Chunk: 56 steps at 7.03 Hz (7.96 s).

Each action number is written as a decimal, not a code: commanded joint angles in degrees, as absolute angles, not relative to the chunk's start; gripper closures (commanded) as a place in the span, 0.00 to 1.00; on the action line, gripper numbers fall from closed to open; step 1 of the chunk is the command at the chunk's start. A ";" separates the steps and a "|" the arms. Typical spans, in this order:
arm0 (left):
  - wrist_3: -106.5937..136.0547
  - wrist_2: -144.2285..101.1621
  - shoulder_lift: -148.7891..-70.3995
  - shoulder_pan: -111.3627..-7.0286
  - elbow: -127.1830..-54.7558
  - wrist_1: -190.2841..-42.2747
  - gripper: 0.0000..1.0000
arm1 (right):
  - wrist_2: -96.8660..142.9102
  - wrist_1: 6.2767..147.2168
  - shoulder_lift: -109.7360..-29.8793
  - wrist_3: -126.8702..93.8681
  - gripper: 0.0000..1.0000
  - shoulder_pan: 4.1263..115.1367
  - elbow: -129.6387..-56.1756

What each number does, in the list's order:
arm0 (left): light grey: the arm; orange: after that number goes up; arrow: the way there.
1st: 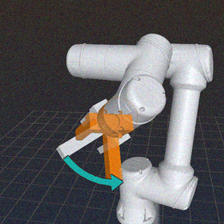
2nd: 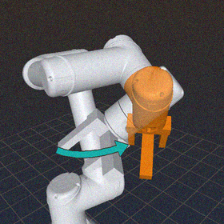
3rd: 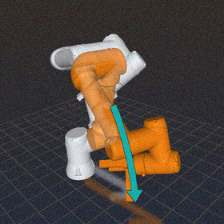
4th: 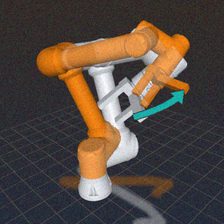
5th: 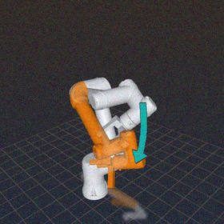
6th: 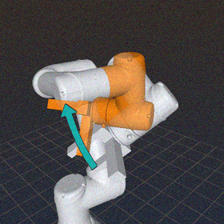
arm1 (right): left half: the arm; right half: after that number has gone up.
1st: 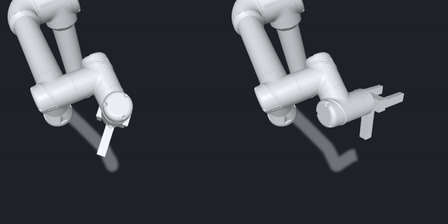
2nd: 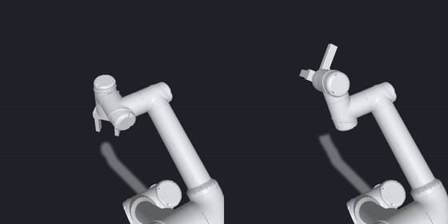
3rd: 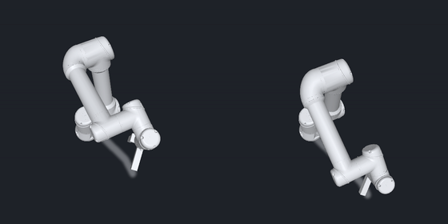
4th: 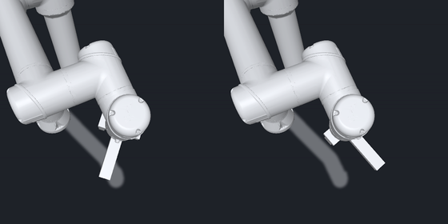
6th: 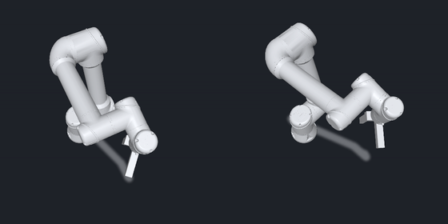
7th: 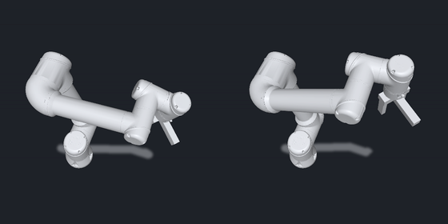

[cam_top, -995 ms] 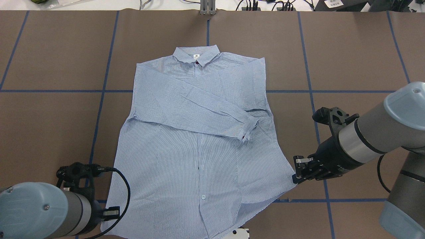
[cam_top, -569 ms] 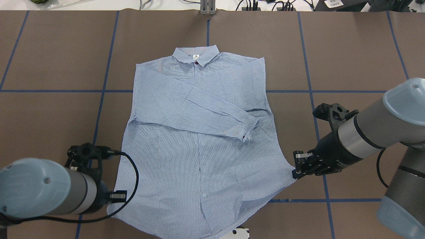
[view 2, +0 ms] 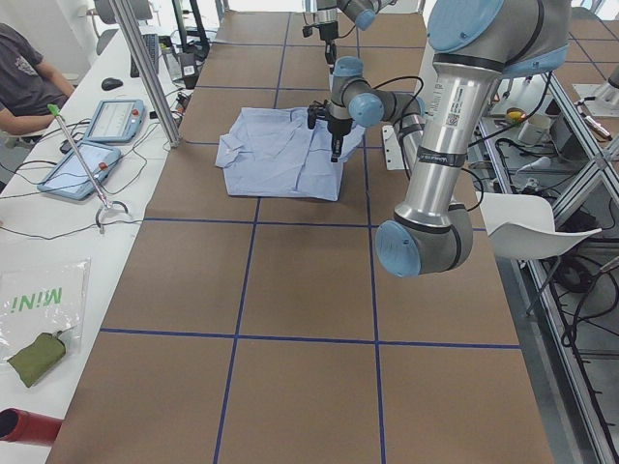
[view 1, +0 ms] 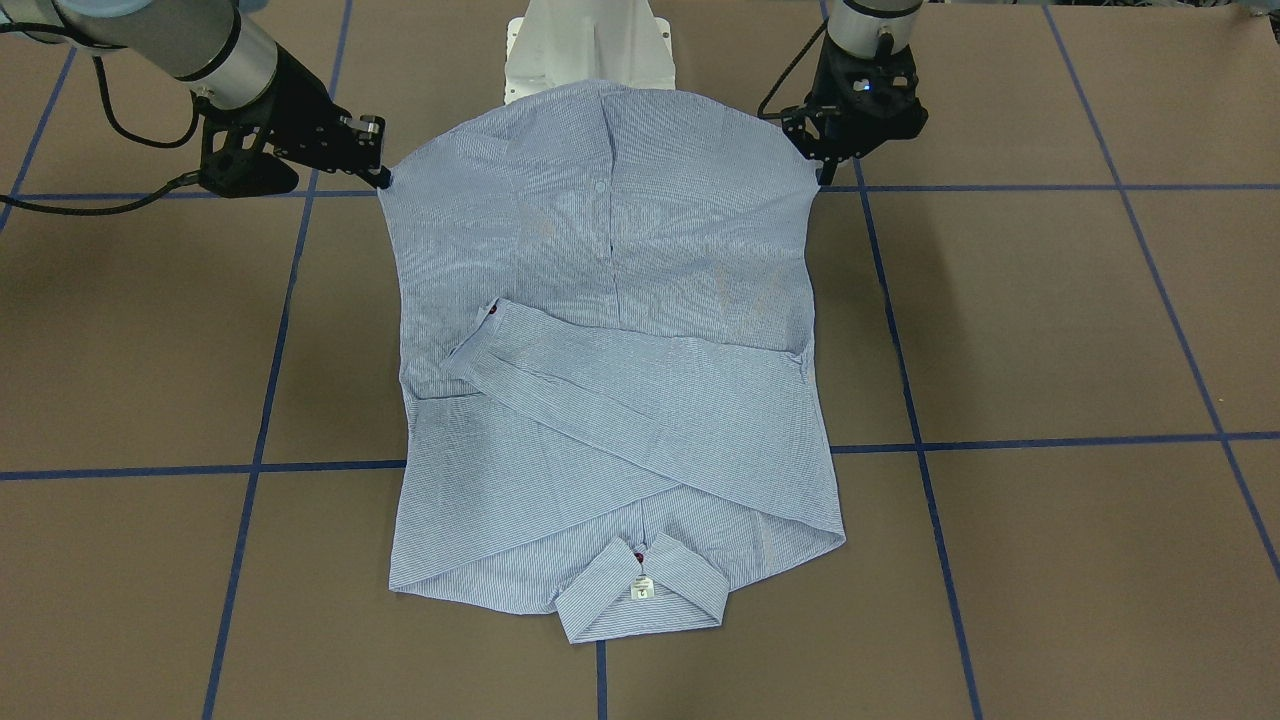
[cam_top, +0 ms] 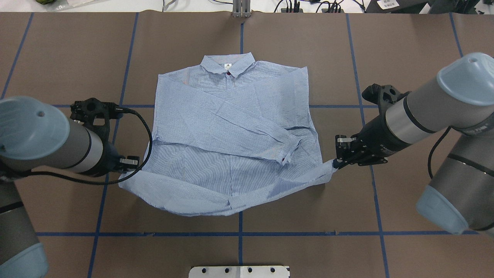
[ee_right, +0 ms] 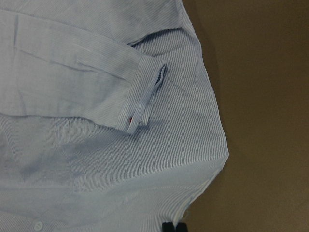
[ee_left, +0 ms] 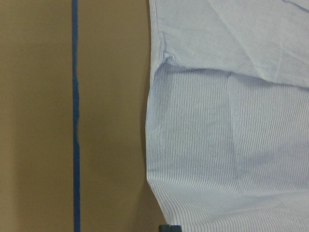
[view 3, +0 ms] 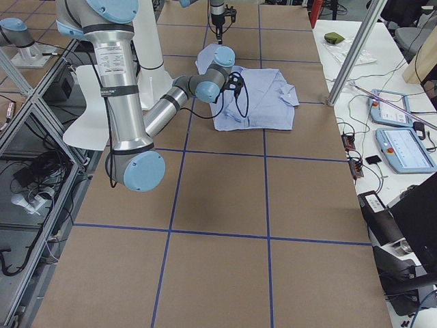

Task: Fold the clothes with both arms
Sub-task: 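Lift both hem corners and fold them over toward the collar with both grippers, then release the hem at the collar and raise both grippers, then lower the right gripper to the folded shirt's side edge and grasp, then drag the folded shirt away from the left arm with the right gripper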

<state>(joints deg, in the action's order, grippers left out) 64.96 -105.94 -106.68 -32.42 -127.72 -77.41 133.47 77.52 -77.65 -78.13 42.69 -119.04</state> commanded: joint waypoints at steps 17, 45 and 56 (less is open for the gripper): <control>56.34 -109.69 -122.26 -50.19 -84.02 -109.07 1.00 | 130.78 68.91 -51.94 -73.04 1.00 54.32 -78.49; 56.51 -108.11 -121.46 -50.01 -86.92 -109.07 0.01 | 124.63 65.57 -70.36 -74.62 1.00 40.08 -93.92; 60.29 -105.12 -121.55 -46.14 -88.59 -109.16 0.01 | 127.62 64.95 -97.56 -84.11 1.00 15.58 -127.61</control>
<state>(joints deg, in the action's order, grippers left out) 60.00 -105.36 -121.62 -46.42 -88.47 -109.16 127.90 65.01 -97.58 -83.54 18.81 -126.65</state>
